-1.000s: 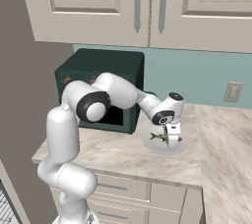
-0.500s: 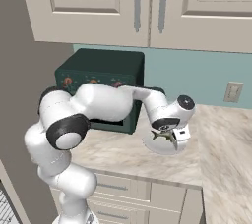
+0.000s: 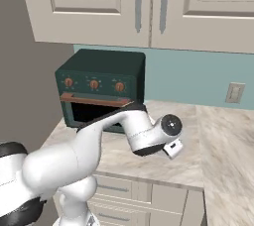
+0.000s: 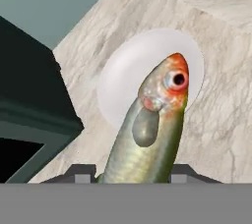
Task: Place the fish on the bottom rack of the oven, and slide the tray back inside. Close the oven door.
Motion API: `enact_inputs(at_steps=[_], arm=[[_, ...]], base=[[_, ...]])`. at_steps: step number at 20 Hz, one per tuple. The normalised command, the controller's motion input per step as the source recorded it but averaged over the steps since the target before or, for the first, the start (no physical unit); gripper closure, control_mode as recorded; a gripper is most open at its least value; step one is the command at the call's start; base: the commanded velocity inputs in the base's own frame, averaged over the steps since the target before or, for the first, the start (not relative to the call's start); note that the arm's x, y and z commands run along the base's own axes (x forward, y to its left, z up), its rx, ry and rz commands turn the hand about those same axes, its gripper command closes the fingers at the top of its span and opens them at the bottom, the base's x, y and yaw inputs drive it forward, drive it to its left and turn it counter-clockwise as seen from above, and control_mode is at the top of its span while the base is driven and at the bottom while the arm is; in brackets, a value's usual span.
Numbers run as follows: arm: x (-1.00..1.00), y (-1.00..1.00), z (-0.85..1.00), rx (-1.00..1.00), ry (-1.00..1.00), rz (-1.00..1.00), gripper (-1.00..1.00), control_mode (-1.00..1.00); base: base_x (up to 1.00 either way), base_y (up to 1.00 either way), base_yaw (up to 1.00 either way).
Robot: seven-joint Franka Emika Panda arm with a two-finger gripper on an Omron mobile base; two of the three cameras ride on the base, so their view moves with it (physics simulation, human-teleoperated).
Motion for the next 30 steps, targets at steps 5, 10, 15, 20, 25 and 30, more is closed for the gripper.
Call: enact_inputs(at_steps=[5, 10, 15, 20, 25, 30], arm=[[-0.18, 0.75, 0.68, -0.23, -0.05, 0.33, 1.0, -1.0], [-0.01, 0.77, 0.4, -0.23, 0.03, 0.34, 1.0, -1.0], [0.14, 0.19, 0.02, -0.06, 0.14, 0.11, 1.0, -1.0], [0.0, 0.0, 0.0, 0.0, 0.0, 0.0, 1.0, 1.0], [0.0, 0.0, 0.0, 0.0, 0.0, 0.0, 1.0, 1.0], [0.0, 0.0, 0.0, 0.0, 0.0, 0.0, 1.0, 1.0]], base=[[0.0, 0.0, 0.0], [0.0, 0.0, 0.0], [0.0, 0.0, 0.0], [-0.03, 0.23, 0.03], [-0.67, 0.62, 0.17], [-0.9, 0.49, 0.27]])
